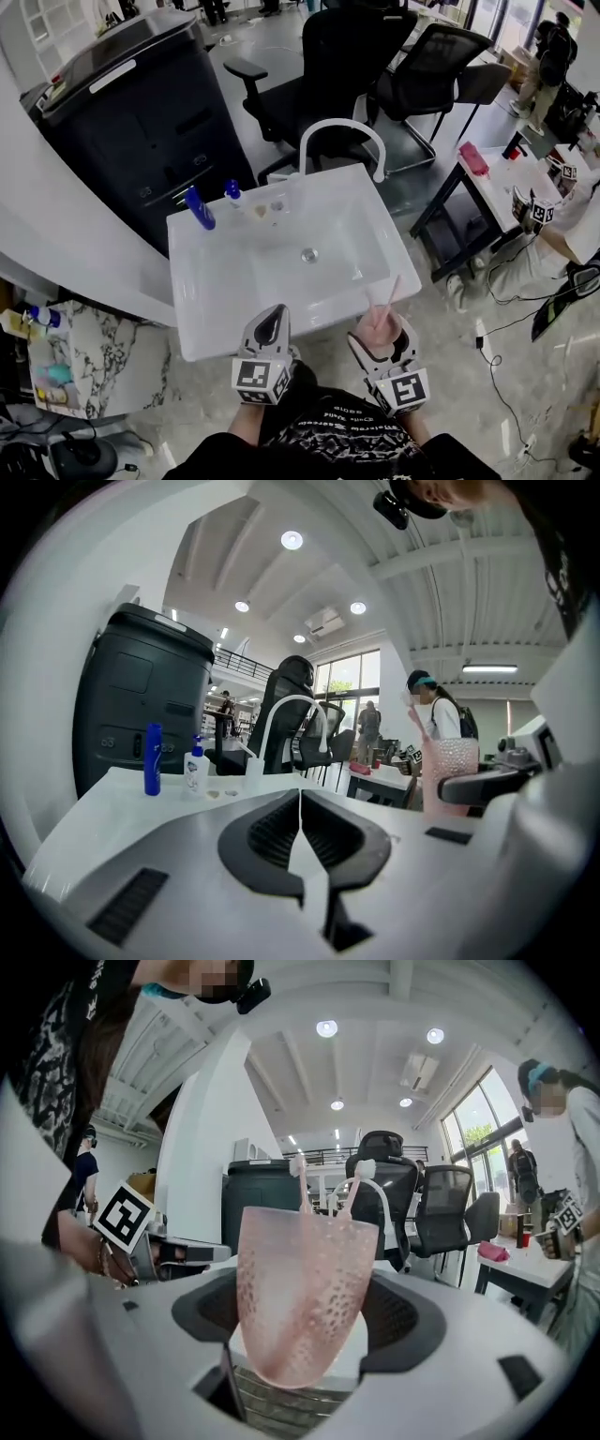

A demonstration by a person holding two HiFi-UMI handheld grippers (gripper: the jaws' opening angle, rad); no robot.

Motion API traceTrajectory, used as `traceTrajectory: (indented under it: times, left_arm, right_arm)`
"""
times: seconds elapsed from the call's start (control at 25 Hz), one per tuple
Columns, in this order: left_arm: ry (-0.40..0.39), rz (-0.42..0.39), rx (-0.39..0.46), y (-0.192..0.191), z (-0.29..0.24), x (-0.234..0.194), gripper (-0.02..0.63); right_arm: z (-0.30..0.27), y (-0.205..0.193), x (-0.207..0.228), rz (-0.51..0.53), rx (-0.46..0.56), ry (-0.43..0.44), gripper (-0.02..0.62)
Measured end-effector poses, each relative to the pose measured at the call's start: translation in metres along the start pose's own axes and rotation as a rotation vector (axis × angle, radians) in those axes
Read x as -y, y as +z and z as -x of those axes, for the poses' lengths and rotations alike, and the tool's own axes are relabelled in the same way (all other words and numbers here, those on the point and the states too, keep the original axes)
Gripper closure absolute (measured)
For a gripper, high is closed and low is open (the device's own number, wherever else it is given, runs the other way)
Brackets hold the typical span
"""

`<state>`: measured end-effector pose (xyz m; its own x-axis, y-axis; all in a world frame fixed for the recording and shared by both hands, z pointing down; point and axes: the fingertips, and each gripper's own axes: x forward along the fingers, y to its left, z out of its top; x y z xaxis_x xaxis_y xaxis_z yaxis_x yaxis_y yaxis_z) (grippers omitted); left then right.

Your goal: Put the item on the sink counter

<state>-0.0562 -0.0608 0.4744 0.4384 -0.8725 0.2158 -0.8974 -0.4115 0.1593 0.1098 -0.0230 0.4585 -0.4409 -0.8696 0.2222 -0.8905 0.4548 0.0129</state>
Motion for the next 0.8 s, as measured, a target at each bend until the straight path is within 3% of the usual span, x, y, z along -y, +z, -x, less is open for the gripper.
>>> traceTrajectory:
  times: [0.44,0.6,0.8]
  left_arm:
    - [-0.108,0.02,-0.016,0.014,-0.058,-0.054,0.597]
    - [-0.085,-0.004,-0.027,0.015,-0.069,-0.077,0.597]
    - [-0.064,0.037,-0.038,0.012,-0.072,-0.094,0.597]
  right_arm:
    - [-0.083,0.02,0.012,-0.042,0.049,-0.07,0.225]
    - [-0.115,0.026,0.014,-0.023,0.039,-0.051,0.225]
    - [-0.148,0.024,0.023,-0.047,0.026,-0.025,0.225]
